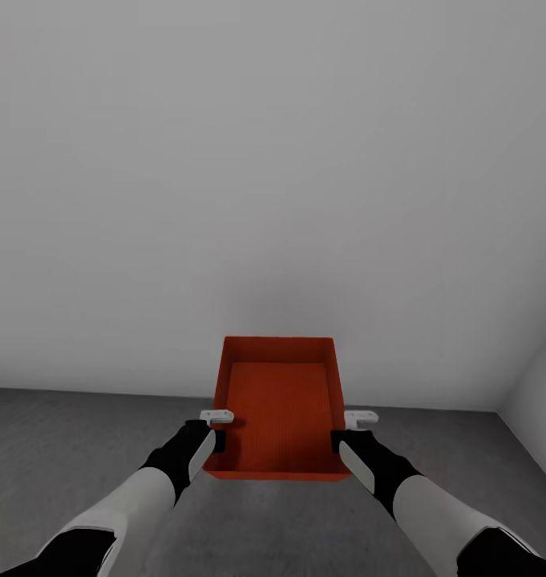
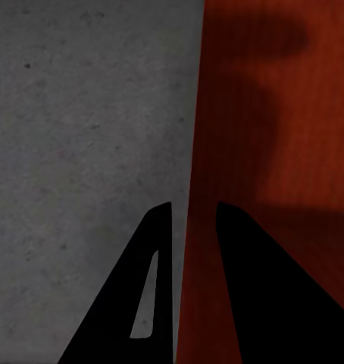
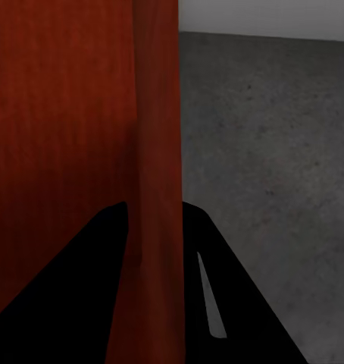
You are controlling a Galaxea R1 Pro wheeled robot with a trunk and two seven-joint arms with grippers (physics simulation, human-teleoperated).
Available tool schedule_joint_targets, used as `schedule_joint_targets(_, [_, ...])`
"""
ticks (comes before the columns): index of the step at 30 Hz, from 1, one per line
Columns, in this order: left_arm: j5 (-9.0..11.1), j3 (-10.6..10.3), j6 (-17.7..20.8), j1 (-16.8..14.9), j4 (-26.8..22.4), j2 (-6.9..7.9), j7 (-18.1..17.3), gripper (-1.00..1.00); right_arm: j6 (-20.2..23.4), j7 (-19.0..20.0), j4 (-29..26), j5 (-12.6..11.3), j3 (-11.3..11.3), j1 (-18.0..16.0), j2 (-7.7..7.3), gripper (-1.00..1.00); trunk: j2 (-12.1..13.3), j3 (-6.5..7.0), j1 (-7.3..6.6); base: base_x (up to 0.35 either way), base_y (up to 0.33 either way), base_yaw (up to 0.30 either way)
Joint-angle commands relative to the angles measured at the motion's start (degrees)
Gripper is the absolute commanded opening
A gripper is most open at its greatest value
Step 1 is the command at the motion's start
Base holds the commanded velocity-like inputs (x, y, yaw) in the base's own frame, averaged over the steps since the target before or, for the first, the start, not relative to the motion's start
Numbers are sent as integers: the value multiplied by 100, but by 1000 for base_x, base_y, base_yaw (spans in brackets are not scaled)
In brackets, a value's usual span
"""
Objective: Move the two storage containers from the living room to the garage. In the garage, place one container on the floor and stack the other container on top of it (either order is fine).
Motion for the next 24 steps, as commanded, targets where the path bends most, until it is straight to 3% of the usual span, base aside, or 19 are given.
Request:
schedule_joint_targets(1, [-147,-32,64,5,5,-2,66,-100,58,-58,-16,201,-128,-16,-4,-100,-45,-34,22,0,0,0])
schedule_joint_targets(24, [-146,-32,64,5,5,-2,66,-100,58,-58,-16,201,-128,-16,-4,-100,-968,-660,527,0,0,0])
